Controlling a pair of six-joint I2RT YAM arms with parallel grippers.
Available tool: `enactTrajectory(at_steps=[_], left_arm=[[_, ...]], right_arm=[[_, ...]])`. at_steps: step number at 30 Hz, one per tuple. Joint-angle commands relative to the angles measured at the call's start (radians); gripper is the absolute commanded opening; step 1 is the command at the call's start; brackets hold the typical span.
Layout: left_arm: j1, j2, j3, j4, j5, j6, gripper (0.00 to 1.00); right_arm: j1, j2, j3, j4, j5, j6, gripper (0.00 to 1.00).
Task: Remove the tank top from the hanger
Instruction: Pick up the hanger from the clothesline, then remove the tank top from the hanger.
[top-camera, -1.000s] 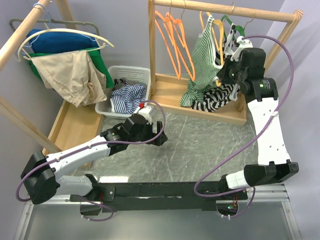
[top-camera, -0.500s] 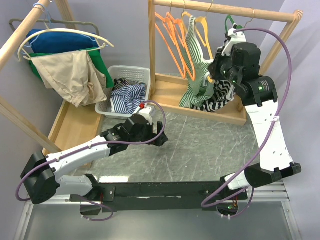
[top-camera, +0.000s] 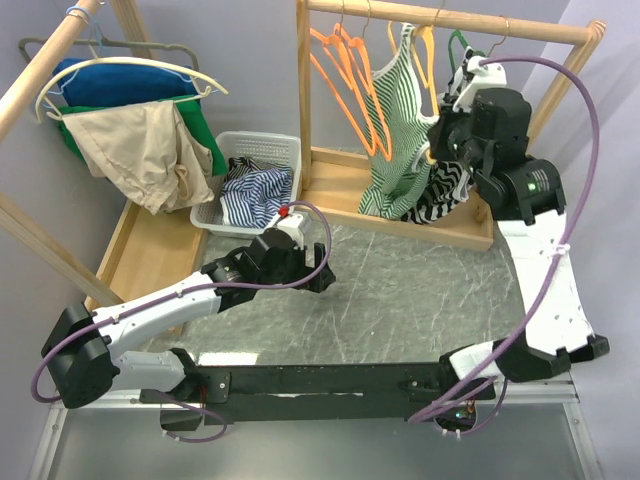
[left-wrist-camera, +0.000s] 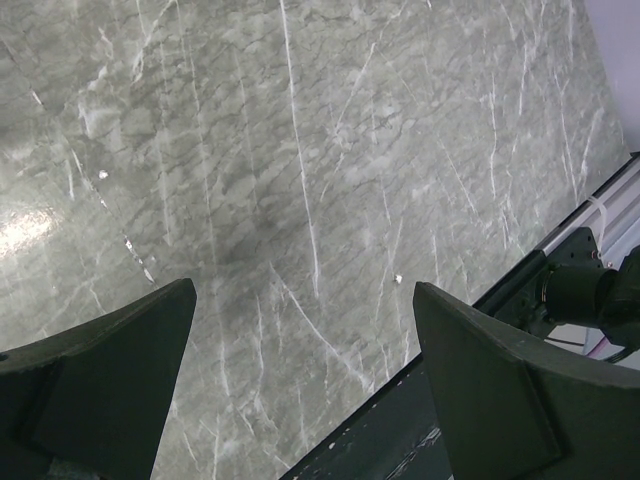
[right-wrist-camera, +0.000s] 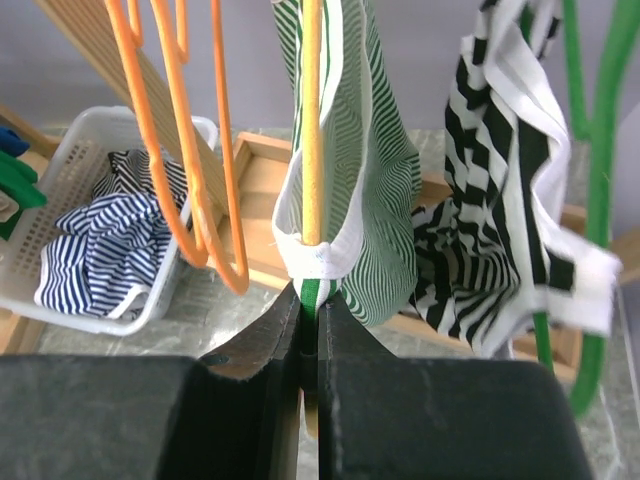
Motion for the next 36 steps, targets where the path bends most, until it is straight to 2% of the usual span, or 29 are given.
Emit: enactTrajectory(at_steps=[1,9,14,22,26,30,36], left_arm=[[-0.006,-0.040,0.002,0.005,-0.040,-0.016,0.96],[-0.006,-0.093,0.037,-0.058,-0.099,-0.004,0.96],[-0.006,-0.113,0.065,-0.083,-0.119,0.003,0.96],[-0.006,-0.146,0.115,-0.120,-0.154,0.010,0.96],[-0.006,-0.158,0.135,-0.129,-0.174,0.012,0.96],[-0.006,-0.162,0.152,-0.137,-0.197,0.015,0.96],[-0.006,-0.153,0.169,-0.108,-0.212,0.019,0.96]], right_arm=[[0.024,-0.161,-0.051,0.026,0.052,0.028,0.00],[0.074,-0.368,-0.245,-0.078,0.033,0.119,0.00],[0.119,-0.462,-0.302,-0.154,-0.003,0.193,0.00],[0.140,-0.655,-0.517,-0.243,0.007,0.329,0.00],[0.140,-0.680,-0.566,-0.302,-0.084,0.366,0.00],[0.142,-0.741,-0.681,-0.276,-0.212,0.383,0.00],[0.142,-0.758,-0.761,-0.293,-0.354,0.317,0.00]])
